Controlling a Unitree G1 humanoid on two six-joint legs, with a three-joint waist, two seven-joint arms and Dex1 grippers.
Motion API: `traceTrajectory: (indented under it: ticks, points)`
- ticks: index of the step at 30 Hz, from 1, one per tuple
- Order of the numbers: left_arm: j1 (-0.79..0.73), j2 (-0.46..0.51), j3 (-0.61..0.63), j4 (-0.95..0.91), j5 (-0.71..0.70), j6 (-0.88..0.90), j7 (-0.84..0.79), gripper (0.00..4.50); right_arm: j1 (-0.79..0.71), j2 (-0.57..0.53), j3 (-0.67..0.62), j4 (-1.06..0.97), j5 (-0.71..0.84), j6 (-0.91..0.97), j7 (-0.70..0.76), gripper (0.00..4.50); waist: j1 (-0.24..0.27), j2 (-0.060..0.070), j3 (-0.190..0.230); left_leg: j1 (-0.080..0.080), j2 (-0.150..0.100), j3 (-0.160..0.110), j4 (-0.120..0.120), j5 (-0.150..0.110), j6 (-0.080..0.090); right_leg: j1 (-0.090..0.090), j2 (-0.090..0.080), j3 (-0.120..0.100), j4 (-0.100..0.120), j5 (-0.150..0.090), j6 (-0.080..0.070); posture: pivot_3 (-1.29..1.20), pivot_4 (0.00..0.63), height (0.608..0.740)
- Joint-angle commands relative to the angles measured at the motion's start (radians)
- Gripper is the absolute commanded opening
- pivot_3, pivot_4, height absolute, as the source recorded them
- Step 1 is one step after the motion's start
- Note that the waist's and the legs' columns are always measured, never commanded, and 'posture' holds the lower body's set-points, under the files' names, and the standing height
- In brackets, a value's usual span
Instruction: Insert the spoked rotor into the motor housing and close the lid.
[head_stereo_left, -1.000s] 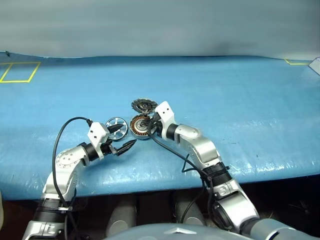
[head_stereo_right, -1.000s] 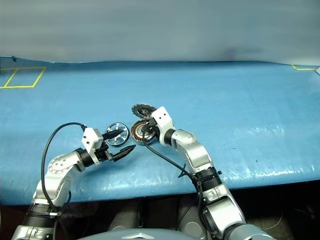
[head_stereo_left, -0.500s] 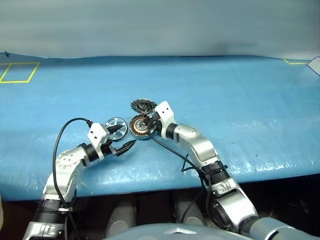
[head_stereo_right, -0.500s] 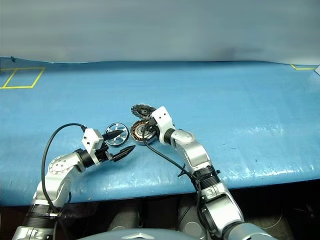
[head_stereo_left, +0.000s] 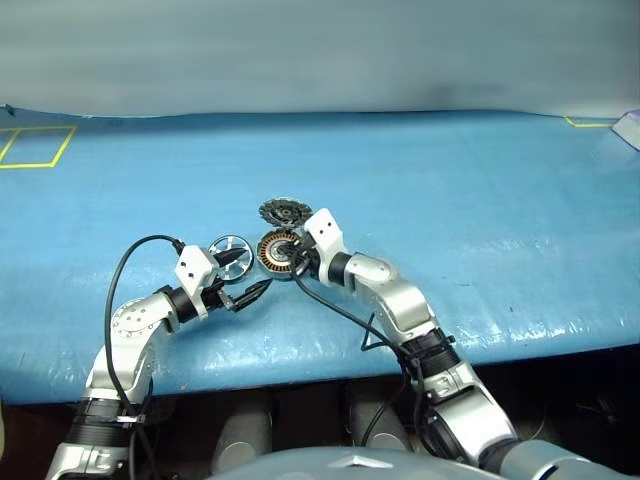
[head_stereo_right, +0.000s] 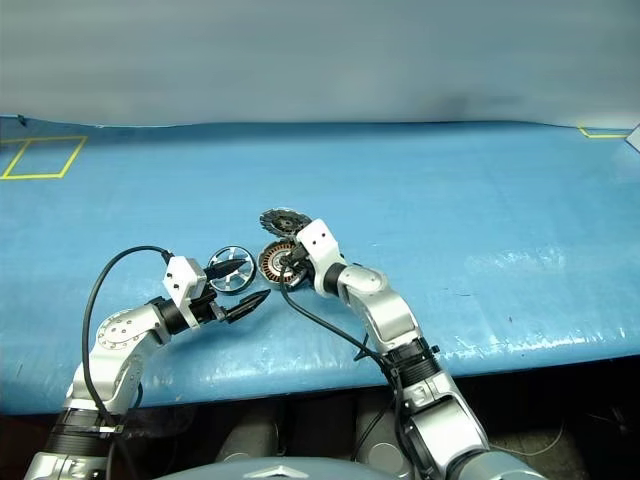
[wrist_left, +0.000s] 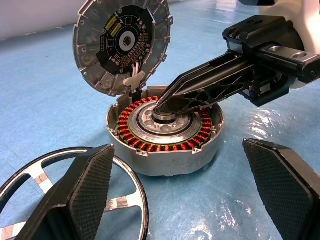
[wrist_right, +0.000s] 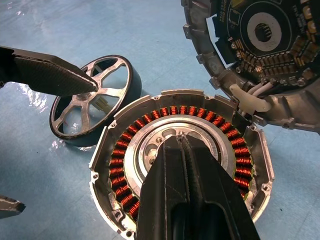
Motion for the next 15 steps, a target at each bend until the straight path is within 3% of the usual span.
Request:
traceTrajectory:
  ticks: [1, 15]
  points:
    - [-0.007, 0.0, 0.002, -0.007, 0.003, -0.019, -0.001, 4.5, 0.012, 0.005, 0.02, -0.039, -0.006, 0.011, 0.002, 0.11, -0.001, 0.0, 0.0, 0.0, 0.0, 0.0, 0.0, 0.0, 0.0, 0.0, 0.0, 0.0, 0.0, 0.0, 0.0, 0.0, 0.15, 0.74]
    - [-0.005, -0.003, -0.001, -0.004, 0.002, -0.019, 0.001, 4.5, 0.009, -0.026, 0.021, -0.138, -0.021, 0.04, -0.007, 0.11, 0.0, 0.0, 0.0, 0.0, 0.0, 0.0, 0.0, 0.0, 0.0, 0.0, 0.0, 0.0, 0.0, 0.0, 0.0, 0.0, 0.15, 0.74]
